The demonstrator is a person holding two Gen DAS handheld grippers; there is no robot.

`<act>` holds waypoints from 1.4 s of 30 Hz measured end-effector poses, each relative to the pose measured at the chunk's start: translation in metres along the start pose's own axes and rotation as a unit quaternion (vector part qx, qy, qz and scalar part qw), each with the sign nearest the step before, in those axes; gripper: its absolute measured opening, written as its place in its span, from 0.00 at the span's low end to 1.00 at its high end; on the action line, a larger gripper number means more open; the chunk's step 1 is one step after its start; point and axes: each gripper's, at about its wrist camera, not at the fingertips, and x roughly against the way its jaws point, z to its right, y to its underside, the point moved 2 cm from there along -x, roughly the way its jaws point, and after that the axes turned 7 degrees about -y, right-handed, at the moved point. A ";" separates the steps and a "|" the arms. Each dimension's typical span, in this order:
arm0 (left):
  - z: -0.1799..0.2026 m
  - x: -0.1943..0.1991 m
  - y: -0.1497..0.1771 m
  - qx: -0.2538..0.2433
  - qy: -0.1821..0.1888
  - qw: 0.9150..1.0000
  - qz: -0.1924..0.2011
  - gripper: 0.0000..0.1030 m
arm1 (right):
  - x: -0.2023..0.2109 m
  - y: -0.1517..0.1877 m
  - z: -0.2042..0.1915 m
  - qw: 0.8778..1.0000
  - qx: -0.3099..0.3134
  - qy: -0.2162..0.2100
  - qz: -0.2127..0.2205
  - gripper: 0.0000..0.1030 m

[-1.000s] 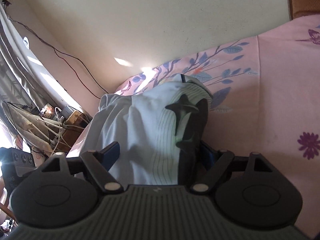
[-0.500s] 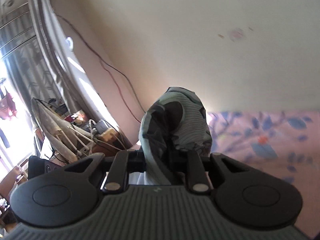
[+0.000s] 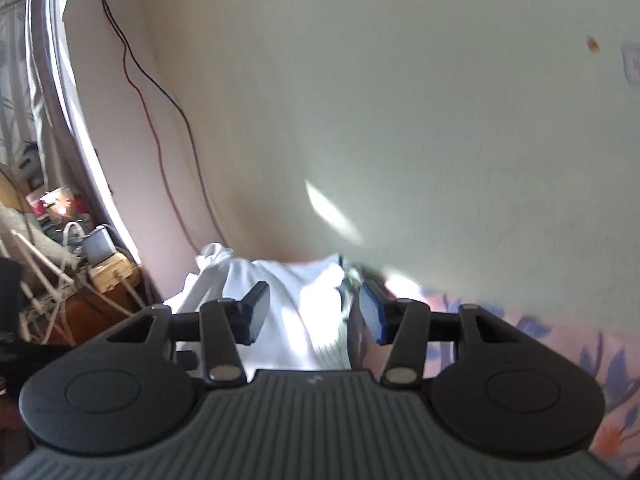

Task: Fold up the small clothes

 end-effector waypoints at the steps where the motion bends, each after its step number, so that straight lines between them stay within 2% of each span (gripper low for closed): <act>1: -0.001 0.005 0.002 0.001 -0.004 1.000 0.007 0.41 | 0.011 0.010 0.004 1.000 -0.003 -0.002 -0.005 0.51; 4: 0.005 0.040 0.007 0.008 -0.034 0.998 0.057 0.43 | 0.058 0.042 0.014 1.000 0.007 0.022 -0.014 0.51; 5: 0.009 0.060 0.011 0.013 -0.032 0.996 0.079 0.44 | 0.073 0.050 0.015 0.999 0.007 0.034 -0.020 0.51; 6: 0.014 0.075 0.017 0.016 -0.019 0.995 0.094 0.47 | 0.088 0.057 0.017 0.999 0.005 0.047 -0.026 0.51; 8: 0.032 0.106 0.036 0.015 0.034 0.992 0.125 0.55 | 0.123 0.075 0.024 0.997 -0.005 0.078 -0.028 0.51; 9: 0.045 0.120 0.053 0.005 0.060 0.989 0.134 0.61 | 0.140 0.083 0.026 0.995 -0.006 0.094 -0.026 0.51; 11: 0.074 0.133 0.090 -0.033 0.101 0.984 0.141 0.67 | 0.183 0.101 0.025 0.990 -0.017 0.141 -0.009 0.51; 13: 0.106 0.147 0.132 -0.088 0.143 0.977 0.133 0.67 | 0.229 0.119 0.027 0.984 -0.049 0.171 0.015 0.52; 14: 0.120 0.156 0.154 -0.119 0.165 0.970 0.132 0.67 | 0.251 0.128 0.027 0.980 -0.064 0.187 0.030 0.52; 17: 0.138 0.175 0.193 -0.167 0.185 0.957 0.144 0.67 | 0.304 0.150 0.023 0.966 -0.084 0.236 0.064 0.59; 20: 0.136 0.182 0.218 -0.173 0.181 0.958 0.144 0.68 | 0.333 0.165 0.027 0.953 -0.097 0.276 0.078 0.59; 23: 0.128 0.187 0.240 -0.187 0.124 0.959 0.175 0.67 | 0.347 0.179 0.033 0.938 -0.097 0.318 0.094 0.59; 25: 0.125 0.190 0.251 -0.193 0.102 0.956 0.194 0.68 | 0.356 0.185 0.039 0.935 -0.129 0.311 0.110 0.60; 27: 0.120 0.200 0.255 -0.190 0.100 0.952 0.217 0.70 | 0.366 0.188 0.035 0.928 -0.124 0.325 0.136 0.61; 29: 0.117 0.207 0.258 -0.182 0.096 0.948 0.244 0.75 | 0.365 0.188 0.031 0.928 -0.112 0.326 0.140 0.61; 32: 0.114 0.213 0.258 -0.170 0.092 0.945 0.263 0.76 | 0.364 0.188 0.026 0.930 -0.096 0.328 0.139 0.63; 38: 0.113 0.218 0.260 -0.161 0.071 0.943 0.282 0.83 | 0.369 0.189 0.025 0.931 -0.093 0.320 0.146 0.65; 40: 0.115 0.217 0.260 -0.165 0.066 0.944 0.279 0.86 | 0.370 0.189 0.023 0.933 -0.086 0.315 0.151 0.70; 42: 0.116 0.215 0.260 -0.167 0.061 0.945 0.274 0.89 | 0.370 0.188 0.022 0.934 -0.082 0.312 0.151 0.71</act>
